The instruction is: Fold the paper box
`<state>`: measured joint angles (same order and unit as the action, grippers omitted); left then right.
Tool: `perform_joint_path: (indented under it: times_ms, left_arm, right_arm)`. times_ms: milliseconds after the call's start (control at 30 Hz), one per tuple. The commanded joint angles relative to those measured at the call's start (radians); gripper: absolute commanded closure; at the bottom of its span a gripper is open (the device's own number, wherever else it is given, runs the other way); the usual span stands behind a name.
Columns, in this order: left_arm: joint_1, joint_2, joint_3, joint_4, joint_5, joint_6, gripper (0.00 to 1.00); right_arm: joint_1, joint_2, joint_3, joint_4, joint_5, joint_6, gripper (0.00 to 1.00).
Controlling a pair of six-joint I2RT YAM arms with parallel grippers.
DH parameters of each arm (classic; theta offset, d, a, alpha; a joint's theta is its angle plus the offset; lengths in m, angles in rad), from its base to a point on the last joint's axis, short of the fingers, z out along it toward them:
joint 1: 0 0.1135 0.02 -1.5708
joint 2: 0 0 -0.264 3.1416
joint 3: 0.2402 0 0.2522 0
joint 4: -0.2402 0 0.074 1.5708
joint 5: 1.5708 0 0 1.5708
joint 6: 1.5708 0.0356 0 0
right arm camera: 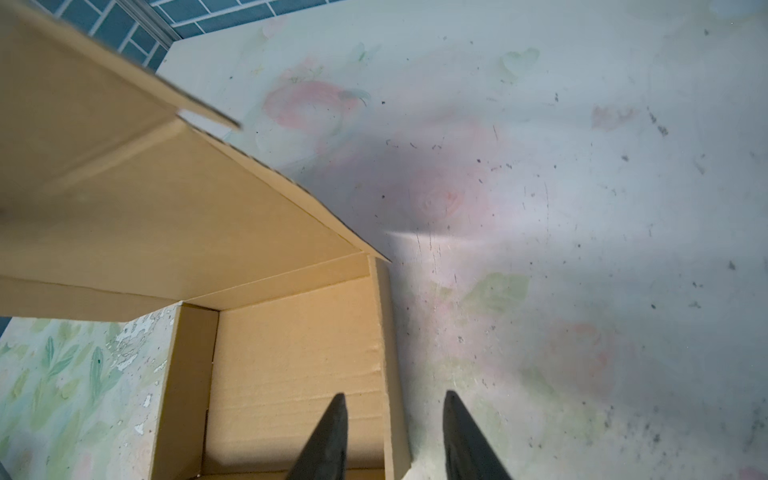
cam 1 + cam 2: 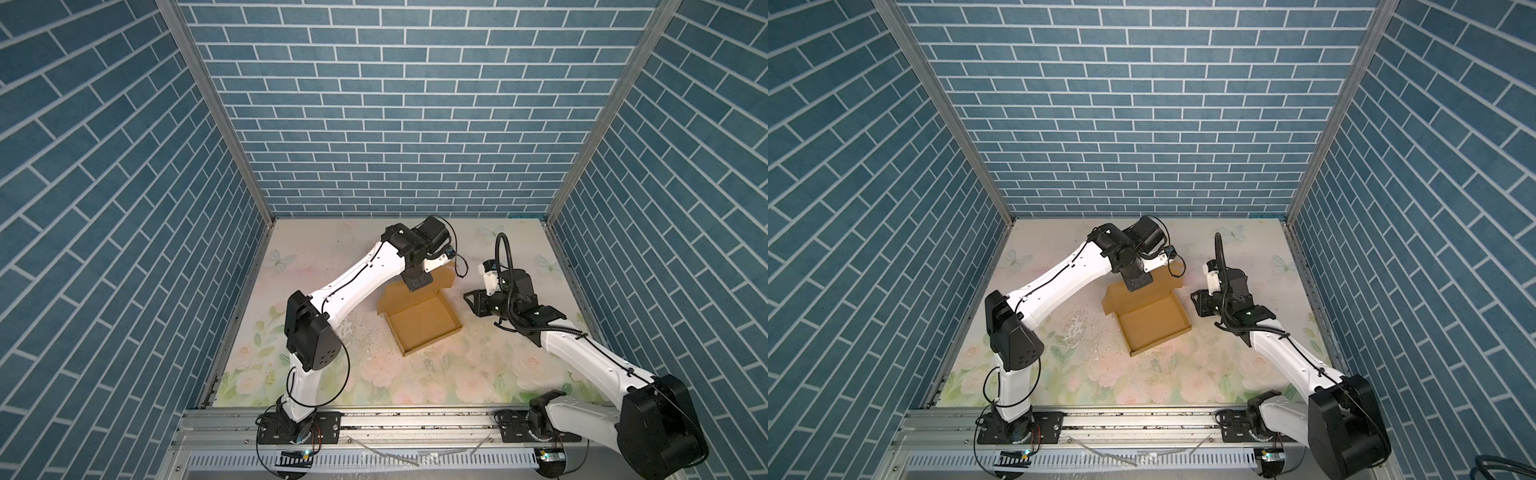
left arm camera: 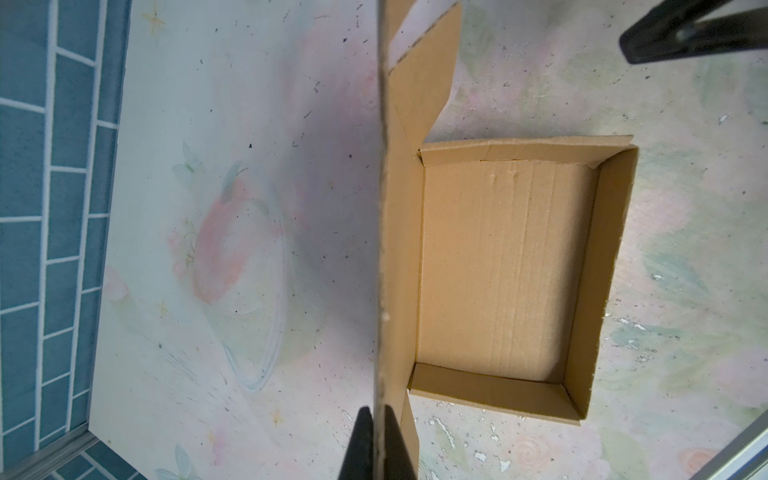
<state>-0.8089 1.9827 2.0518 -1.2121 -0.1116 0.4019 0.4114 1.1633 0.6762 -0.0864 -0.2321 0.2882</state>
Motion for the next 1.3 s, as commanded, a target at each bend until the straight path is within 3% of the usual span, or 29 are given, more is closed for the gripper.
perform_joint_path:
  times_ms: [0,533,1100,1267]
  left_arm:
    - [0.007,0.018,-0.006,0.021,0.036,0.069,0.99]
    - [0.008,-0.026,-0.072,0.064,0.076,0.058,1.00]
    - [0.008,-0.074,-0.078,0.090,0.084,0.054,1.00]
    - [0.008,-0.082,-0.083,0.101,0.092,0.055,1.00]
  right_arm:
    - [-0.004,0.021,0.073,0.032,-0.017,-0.110,0.58]
    - [-0.005,0.216,0.214,0.086,-0.099,-0.185,0.57]
    - [-0.006,0.231,0.248,0.052,-0.097,-0.228,0.55]
    - [-0.006,0.254,0.264,0.056,-0.128,-0.226,0.61]
